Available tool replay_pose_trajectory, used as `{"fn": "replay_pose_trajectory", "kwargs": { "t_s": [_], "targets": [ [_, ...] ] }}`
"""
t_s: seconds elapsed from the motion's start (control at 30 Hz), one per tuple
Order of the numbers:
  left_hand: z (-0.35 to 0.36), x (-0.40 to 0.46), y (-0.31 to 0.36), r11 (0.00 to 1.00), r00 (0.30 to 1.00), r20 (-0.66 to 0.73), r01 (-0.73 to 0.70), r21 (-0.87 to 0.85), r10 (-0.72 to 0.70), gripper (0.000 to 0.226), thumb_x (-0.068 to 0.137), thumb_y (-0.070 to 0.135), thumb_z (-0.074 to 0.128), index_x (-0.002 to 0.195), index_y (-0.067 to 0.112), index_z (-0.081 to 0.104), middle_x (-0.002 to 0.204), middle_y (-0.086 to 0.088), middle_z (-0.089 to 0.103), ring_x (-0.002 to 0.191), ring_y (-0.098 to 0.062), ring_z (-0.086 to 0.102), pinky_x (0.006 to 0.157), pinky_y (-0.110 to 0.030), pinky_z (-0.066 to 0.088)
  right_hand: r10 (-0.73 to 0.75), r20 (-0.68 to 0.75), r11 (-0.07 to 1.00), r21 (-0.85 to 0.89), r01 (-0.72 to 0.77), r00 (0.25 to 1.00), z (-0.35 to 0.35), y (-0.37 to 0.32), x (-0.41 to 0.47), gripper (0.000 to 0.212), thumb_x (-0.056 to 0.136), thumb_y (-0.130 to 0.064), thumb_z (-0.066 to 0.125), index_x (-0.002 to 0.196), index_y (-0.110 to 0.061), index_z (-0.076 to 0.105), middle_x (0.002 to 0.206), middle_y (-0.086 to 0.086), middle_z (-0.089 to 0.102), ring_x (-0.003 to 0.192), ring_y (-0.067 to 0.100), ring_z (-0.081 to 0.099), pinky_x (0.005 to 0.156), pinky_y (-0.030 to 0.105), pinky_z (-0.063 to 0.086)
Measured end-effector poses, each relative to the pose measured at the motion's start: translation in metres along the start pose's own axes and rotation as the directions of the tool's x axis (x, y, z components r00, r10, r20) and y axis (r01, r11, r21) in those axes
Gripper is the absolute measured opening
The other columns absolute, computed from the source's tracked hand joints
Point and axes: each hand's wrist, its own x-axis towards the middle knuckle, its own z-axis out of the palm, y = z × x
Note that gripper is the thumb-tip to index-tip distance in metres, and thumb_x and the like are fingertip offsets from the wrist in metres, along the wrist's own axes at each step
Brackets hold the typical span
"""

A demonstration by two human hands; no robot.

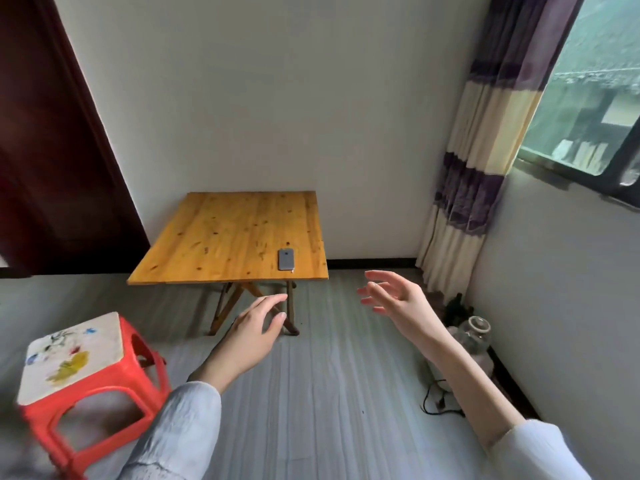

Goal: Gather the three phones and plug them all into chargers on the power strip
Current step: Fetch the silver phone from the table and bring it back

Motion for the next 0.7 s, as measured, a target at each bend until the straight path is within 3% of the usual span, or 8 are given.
{"fn": "replay_pose_trajectory", "kwargs": {
  "t_s": [0.27, 0.37, 0.5, 0.7],
  "targets": [
    [-0.011, 0.144, -0.109, 0.994, 0.994, 0.027, 0.109, -0.027, -0.108, 0.034, 0.093, 0.029, 0.044, 0.127, 0.031, 0.045, 0.133, 0.013, 0.045, 0.120, -0.003, 0.041, 0.102, -0.026, 0.033, 0.059, 0.084, 0.998, -0.026, -0.057, 0.995, 0.055, 0.029, 0.192, 0.027, 0.091, -0.022, 0.052, 0.118, -0.015, 0.055, 0.094, 0.001, 0.068, 0.087, 0.015, 0.067, 0.080, 0.029, 0.052],
    [-0.017, 0.207, -0.151, 0.989, 0.989, 0.005, 0.146, 0.004, -0.146, 0.033, 0.093, 0.026, 0.044, 0.126, 0.027, 0.047, 0.130, 0.011, 0.047, 0.117, -0.003, 0.041, 0.102, -0.024, 0.032, 0.063, 0.127, 0.998, -0.028, -0.060, 0.990, 0.079, 0.042, 0.273, 0.027, 0.092, -0.022, 0.051, 0.117, -0.014, 0.055, 0.099, 0.006, 0.069, 0.086, 0.015, 0.066, 0.077, 0.024, 0.052],
    [-0.029, 0.293, -0.194, 0.979, 0.980, 0.009, 0.201, 0.030, -0.201, 0.034, 0.093, 0.027, 0.044, 0.126, 0.026, 0.046, 0.130, 0.008, 0.047, 0.120, -0.008, 0.043, 0.098, -0.021, 0.030, 0.090, 0.162, 0.995, -0.057, -0.082, 0.983, 0.110, 0.056, 0.376, 0.029, 0.091, -0.024, 0.051, 0.118, -0.012, 0.055, 0.101, 0.008, 0.069, 0.089, 0.020, 0.067, 0.084, 0.036, 0.052],
    [-0.026, 0.374, -0.262, 0.960, 0.957, 0.076, 0.277, 0.034, -0.279, 0.036, 0.093, 0.027, 0.044, 0.129, 0.025, 0.043, 0.136, 0.006, 0.046, 0.119, -0.001, 0.038, 0.099, -0.018, 0.028, 0.207, 0.240, 0.974, -0.141, -0.177, 0.948, 0.159, 0.094, 0.485, 0.033, 0.091, -0.025, 0.051, 0.121, -0.010, 0.054, 0.106, 0.011, 0.068, 0.088, 0.018, 0.065, 0.082, 0.033, 0.052]
  ]
}}
